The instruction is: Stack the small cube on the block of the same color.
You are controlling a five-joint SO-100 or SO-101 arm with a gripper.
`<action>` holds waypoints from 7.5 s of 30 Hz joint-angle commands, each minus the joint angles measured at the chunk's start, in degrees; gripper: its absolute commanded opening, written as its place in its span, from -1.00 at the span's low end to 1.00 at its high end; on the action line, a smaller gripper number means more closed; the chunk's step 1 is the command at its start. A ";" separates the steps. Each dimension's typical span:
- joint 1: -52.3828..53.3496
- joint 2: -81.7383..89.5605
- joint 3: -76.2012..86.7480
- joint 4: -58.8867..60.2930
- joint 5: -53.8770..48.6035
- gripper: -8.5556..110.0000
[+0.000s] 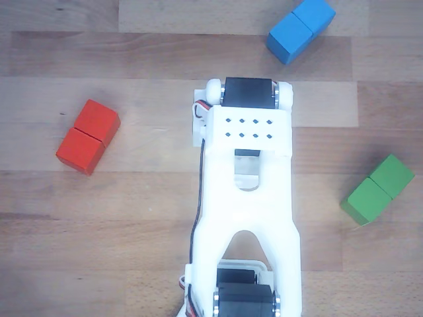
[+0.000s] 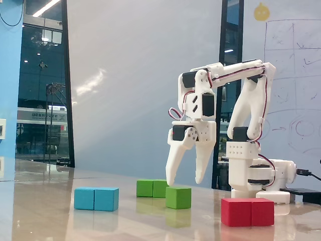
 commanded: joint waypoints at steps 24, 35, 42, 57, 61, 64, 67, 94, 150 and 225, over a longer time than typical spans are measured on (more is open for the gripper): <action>0.70 -10.20 -5.45 -8.88 -0.53 -0.37; 5.19 -11.95 -6.42 -8.96 -0.44 -0.37; 5.45 -12.04 -10.28 -8.96 0.18 -0.37; 4.92 -15.64 -10.02 -8.88 -0.44 -0.37; 5.27 -16.17 -10.02 -8.88 -0.44 -0.37; 5.27 -16.17 -10.02 -8.88 -0.44 -0.37; 5.27 -16.26 -10.02 -8.88 -0.44 -0.37; 5.45 -15.47 -11.07 -8.96 -0.44 -0.78; 47.02 -22.85 -29.36 7.47 -21.01 -0.79; -3.69 9.32 3.78 -18.54 -1.85 -0.44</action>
